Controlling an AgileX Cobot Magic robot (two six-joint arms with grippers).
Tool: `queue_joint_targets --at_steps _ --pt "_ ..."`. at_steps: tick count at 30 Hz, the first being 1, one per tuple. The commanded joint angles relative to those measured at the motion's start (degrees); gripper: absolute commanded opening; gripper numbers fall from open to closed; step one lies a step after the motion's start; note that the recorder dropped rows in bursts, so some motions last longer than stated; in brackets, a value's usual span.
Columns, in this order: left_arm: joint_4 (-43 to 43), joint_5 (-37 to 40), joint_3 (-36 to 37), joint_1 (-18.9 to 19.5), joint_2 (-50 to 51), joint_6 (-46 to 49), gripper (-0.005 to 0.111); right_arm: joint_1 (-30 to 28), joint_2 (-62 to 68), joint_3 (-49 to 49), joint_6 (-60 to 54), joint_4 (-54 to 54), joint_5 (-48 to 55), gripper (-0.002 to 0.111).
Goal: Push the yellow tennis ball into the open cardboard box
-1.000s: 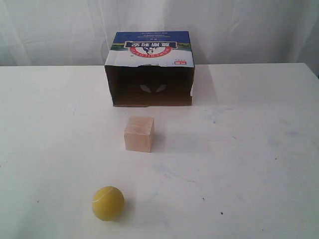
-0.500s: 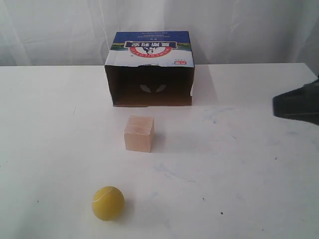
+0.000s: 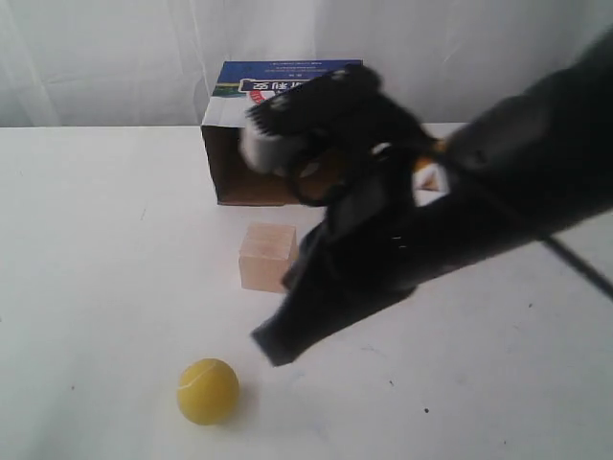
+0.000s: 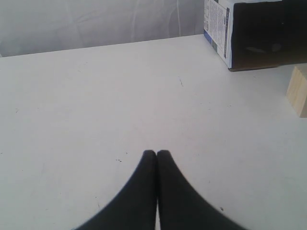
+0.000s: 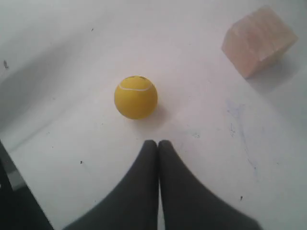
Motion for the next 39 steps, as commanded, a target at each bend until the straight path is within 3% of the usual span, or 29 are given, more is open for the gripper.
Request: queue_joint_targets --at_steps 1,6,19,39 --pt "-0.33 0.00 0.19 -0.54 -0.29 -0.02 0.000 4.58 9.84 -8.52 3.38 -6.07 3.50 0.000" --pt "-0.33 0.00 0.19 -0.54 -0.29 -0.02 0.000 6.26 15.82 -14.32 6.87 -11.08 7.06 0.000" --pt "-0.33 0.00 0.19 -0.54 -0.29 -0.02 0.000 6.26 16.60 -14.43 12.54 -16.99 8.54 0.000" --pt "-0.33 0.00 0.19 -0.54 -0.29 -0.02 0.000 8.33 31.07 -15.32 7.76 -4.45 -0.23 0.000"
